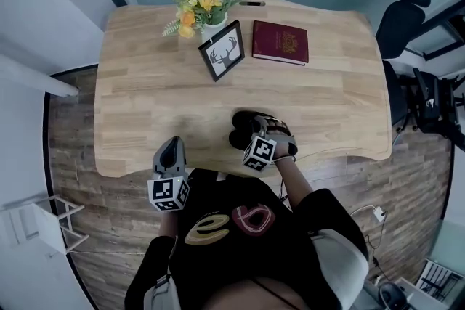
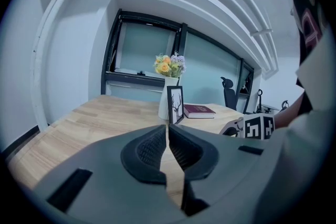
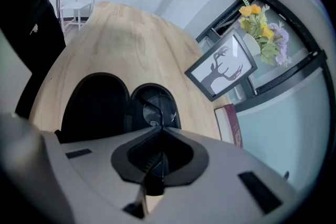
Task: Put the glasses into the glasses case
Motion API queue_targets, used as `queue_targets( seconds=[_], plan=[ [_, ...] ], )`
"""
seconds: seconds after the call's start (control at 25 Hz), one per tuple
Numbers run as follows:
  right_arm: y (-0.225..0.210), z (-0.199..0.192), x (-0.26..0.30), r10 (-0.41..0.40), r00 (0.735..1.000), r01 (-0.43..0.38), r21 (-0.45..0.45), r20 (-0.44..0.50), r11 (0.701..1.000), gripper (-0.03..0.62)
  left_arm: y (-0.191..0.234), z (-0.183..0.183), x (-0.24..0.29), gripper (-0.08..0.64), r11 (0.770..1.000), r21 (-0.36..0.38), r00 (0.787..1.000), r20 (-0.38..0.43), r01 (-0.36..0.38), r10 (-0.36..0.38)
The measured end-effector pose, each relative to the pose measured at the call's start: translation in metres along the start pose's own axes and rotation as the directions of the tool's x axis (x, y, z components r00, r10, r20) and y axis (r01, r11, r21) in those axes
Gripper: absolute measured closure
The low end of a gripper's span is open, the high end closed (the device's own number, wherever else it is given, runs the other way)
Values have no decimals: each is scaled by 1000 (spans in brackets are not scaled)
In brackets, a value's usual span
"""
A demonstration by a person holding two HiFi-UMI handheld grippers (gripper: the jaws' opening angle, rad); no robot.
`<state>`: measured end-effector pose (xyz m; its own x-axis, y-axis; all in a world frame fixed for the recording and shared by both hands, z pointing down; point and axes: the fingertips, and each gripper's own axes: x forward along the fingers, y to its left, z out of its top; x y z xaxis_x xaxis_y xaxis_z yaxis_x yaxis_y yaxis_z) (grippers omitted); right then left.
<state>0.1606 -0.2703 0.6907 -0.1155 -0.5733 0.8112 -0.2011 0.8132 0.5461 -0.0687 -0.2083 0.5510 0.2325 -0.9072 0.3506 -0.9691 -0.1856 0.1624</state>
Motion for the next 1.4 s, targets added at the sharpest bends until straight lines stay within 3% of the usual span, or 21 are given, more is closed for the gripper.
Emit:
queue_targets(
  seconds=[0.36, 0.48, 0.68, 0.92, 1.12, 1.4],
  plan=[
    [0, -1, 4, -2, 1000, 2, 9, -21, 1000, 557, 6, -5, 2, 532, 1000, -2, 1000, -16, -13, 13],
    [0, -3, 6, -4, 999, 4, 6, -32, 1000, 477, 5, -7, 4, 532, 1000, -2, 1000, -19, -8, 8],
    [-6, -3, 6, -21, 999, 22, 34, -26, 999, 426, 5, -9, 5, 532, 1000, -4, 1000, -21, -6, 6],
    [-6, 1, 2, 42, 999, -44, 163, 14, 986, 405, 7, -9, 1, 532, 1000, -4, 1000, -23, -9, 9],
    [-13, -4, -2, 31, 999, -32, 259, 10, 965, 291, 2, -7, 2, 532, 1000, -11, 1000, -14, 11, -12],
    [-14, -6, -14, 59, 998, -65, 348, 30, 935, 259, 0, -4, 2, 532, 999, -32, 1000, -1, 31, -31]
  ],
)
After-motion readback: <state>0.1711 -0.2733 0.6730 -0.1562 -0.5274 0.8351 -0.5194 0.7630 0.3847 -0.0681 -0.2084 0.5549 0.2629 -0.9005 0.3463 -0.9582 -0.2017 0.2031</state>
